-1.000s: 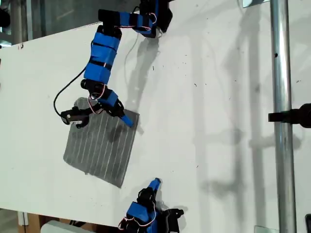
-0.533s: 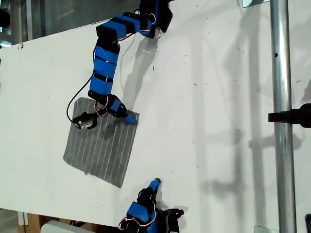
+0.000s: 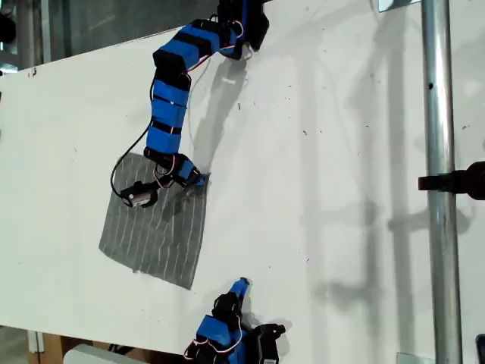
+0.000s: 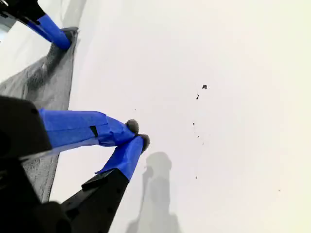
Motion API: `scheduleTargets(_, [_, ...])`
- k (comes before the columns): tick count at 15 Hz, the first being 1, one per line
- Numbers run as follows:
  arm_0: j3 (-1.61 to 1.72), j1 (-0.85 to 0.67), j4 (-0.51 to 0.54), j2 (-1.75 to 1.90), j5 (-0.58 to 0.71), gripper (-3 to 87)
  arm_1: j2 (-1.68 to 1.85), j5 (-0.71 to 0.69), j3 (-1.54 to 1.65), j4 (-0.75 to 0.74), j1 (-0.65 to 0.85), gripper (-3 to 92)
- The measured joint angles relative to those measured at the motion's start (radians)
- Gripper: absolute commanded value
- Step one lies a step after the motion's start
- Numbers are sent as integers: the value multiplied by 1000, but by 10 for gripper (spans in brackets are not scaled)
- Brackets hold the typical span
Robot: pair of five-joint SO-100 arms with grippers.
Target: Grasp corners of a towel and fold twice.
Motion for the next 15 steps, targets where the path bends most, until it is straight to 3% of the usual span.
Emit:
scheduleTargets(6, [-209,-164,40,-43,144,-15,0,0,2,3,-9,-2])
scheduleTargets(11, [-680,-397,51,-709,356,-11,3,2,14,3,-25,-2])
scheduleTargets(13, [-857,-552,106,-945,485,71,12,8,29,3,-32,-2])
scheduleTargets(15, [-1060,-666,190,-1167,618,278,23,12,46,3,-35,-2])
